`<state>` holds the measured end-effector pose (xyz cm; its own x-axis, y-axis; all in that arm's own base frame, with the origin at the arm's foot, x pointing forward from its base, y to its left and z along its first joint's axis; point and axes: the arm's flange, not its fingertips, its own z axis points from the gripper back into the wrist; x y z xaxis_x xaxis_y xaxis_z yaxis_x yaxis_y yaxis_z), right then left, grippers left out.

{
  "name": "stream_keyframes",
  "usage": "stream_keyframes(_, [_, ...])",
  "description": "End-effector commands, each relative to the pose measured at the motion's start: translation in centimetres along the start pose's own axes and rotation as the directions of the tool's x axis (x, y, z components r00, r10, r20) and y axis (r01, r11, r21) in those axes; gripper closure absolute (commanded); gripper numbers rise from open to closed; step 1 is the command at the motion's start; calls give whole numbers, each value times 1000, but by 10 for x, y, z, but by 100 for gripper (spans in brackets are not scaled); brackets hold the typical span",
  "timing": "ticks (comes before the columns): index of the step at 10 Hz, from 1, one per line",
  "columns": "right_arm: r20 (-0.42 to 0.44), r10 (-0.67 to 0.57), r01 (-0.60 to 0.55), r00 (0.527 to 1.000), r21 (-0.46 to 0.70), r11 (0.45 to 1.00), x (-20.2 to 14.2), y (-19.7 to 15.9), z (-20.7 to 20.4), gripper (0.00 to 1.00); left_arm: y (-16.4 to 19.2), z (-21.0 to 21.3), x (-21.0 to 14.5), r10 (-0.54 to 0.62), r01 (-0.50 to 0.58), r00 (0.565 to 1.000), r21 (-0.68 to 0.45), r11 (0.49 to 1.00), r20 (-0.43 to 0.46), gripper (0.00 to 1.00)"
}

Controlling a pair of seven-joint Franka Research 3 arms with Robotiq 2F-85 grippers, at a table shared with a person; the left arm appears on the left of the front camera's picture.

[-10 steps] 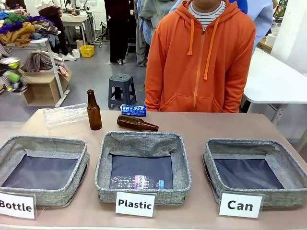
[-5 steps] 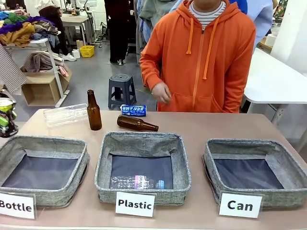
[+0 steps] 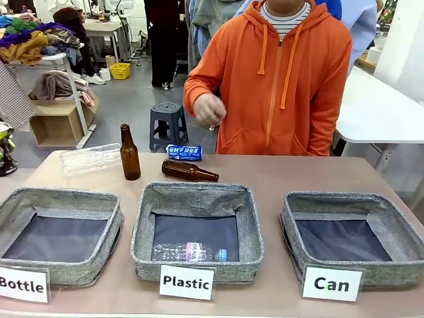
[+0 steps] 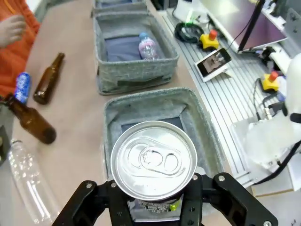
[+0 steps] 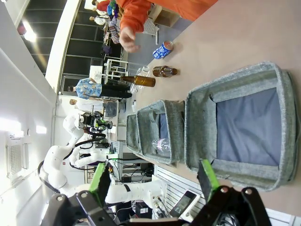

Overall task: Sort the can waste into the basket.
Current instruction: Pick up the can waste from the table and place it in the right Fabric basket.

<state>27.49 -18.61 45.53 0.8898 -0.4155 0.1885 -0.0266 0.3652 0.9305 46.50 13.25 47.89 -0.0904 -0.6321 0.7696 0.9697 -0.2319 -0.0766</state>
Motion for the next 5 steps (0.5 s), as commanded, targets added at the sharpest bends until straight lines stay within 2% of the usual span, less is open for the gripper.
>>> stream_keyframes(1, [-94, 42, -53, 995, -120, 991, -12, 14, 19, 0, -4, -56, 40, -166, 170, 984, -68, 983, 57, 66])
stream_keyframes(2, [-150, 47, -78, 987, -207, 975, -22, 21, 39, 0, -14, -90, 81, -200, 201, 980, -57, 978, 25, 66])
stream_keyframes(3, [-182, 76, -126, 980, -284, 950, -32, 22, 62, 0, -27, -130, 128, -261, 265, 964, -85, 960, 58, 66])
stream_keyframes(4, [-166, 102, -152, 981, -325, 933, -36, 19, 80, 0, -34, -161, 162, -289, 296, 954, -104, 949, 80, 66])
stream_keyframes(5, [-157, 106, -156, 982, -348, 924, -37, 13, 96, 0, -40, -192, 195, -290, 297, 949, -41, 954, 121, 66])
